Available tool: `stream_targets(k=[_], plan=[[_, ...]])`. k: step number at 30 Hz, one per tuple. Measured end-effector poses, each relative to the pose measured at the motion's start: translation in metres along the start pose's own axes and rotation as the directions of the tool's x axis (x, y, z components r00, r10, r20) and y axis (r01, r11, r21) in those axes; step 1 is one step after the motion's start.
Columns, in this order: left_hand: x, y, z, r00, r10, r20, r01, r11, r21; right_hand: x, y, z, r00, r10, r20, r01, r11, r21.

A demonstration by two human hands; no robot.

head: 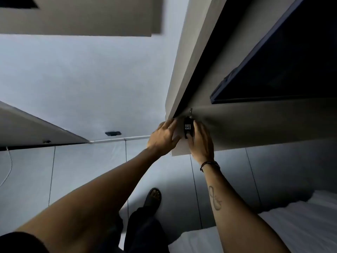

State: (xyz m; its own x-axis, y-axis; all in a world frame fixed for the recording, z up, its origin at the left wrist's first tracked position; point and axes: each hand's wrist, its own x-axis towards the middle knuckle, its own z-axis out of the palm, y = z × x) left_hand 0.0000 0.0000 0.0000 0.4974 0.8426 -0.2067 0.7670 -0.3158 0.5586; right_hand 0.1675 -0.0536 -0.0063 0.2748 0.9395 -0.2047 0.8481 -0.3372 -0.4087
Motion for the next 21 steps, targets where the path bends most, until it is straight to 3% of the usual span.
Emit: stream_targets(k=[8, 14, 21], plan=[[0.040, 0.005, 0.022, 0.990, -0.114, -0.086, 0.100, 0.984, -0.150, 0.033, 0.017, 0.008, 0.988, 0.135, -0.072, -0.115, 0.966, 0.232], [0.073, 0.013, 0.032, 0.988, -0.151, -0.045, 0.145, 0.982, -0.118, 0.065, 0.024, 0.010, 0.990, 0.135, -0.040, -0.112, 0.927, 0.359], [0.083, 0.013, 0.045, 0.947, -0.320, -0.013, 0.305, 0.916, -0.260, 0.076, 0.020, 0.022, 0.981, 0.194, 0.007, -0.169, 0.836, 0.522]])
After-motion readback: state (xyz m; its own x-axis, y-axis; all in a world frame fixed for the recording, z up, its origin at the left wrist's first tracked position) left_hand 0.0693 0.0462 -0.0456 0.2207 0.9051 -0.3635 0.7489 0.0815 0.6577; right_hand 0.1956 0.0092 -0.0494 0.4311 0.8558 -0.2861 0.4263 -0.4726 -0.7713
